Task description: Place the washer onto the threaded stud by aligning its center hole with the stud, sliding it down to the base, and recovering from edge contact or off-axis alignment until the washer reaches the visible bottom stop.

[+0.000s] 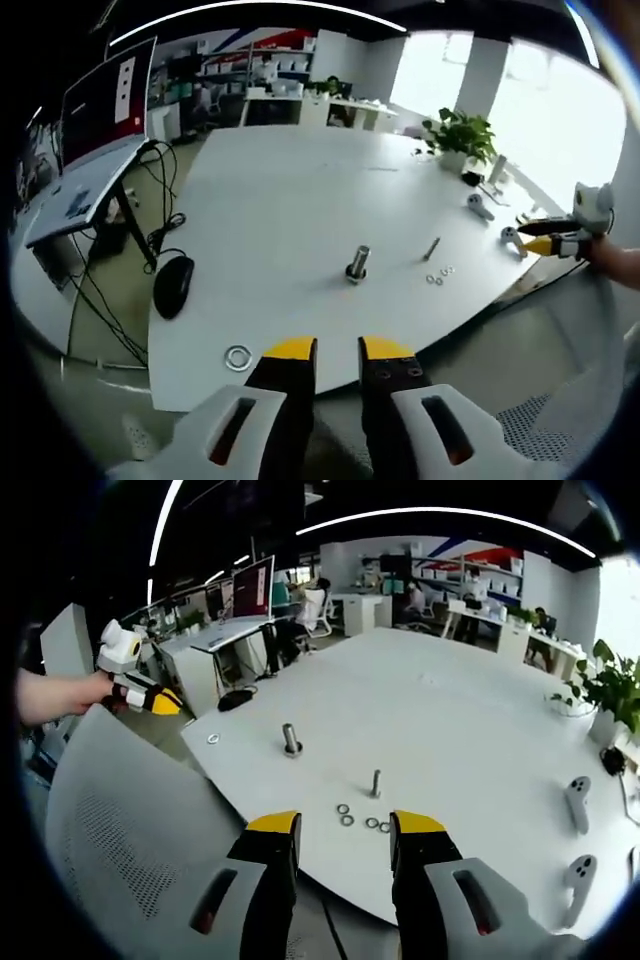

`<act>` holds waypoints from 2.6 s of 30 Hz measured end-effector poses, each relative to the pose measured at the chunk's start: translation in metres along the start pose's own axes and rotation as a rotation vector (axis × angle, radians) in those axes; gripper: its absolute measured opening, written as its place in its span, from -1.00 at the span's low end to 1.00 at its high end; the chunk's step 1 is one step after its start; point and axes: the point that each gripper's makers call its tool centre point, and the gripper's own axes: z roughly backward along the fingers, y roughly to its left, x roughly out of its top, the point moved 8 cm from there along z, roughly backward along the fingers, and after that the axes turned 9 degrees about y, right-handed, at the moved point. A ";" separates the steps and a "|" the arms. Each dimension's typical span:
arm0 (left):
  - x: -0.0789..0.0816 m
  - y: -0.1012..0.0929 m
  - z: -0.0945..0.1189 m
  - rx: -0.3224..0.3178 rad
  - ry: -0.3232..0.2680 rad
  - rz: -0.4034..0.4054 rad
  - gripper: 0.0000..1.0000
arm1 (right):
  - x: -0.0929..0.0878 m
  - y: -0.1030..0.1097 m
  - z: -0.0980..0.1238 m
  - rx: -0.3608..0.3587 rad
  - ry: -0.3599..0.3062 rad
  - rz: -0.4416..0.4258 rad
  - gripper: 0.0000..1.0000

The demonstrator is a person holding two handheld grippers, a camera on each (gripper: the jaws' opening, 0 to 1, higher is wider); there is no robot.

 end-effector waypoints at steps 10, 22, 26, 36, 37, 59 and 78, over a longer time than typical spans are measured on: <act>-0.013 0.040 -0.025 -0.003 0.038 0.015 -0.71 | -0.006 -0.006 -0.005 -0.043 0.064 -0.017 -0.25; -0.034 0.070 -0.051 0.006 0.147 0.012 -0.65 | -0.008 -0.009 -0.004 -0.085 0.081 -0.033 -0.23; -0.033 0.078 -0.061 0.030 0.178 0.008 -0.62 | -0.006 -0.010 -0.003 -0.083 0.069 -0.041 -0.23; -0.028 0.101 -0.085 0.079 0.281 0.002 -0.51 | -0.007 -0.012 -0.002 -0.084 0.061 -0.047 -0.23; -0.029 0.102 -0.087 0.078 0.294 0.002 -0.49 | -0.008 -0.012 -0.002 -0.089 0.062 -0.045 -0.23; -0.019 0.104 -0.112 0.089 0.498 -0.235 -0.57 | -0.008 -0.015 -0.001 -0.125 0.069 -0.031 -0.24; -0.011 0.100 -0.121 0.027 0.685 -0.427 -0.45 | -0.008 -0.016 0.000 -0.142 0.075 -0.034 -0.24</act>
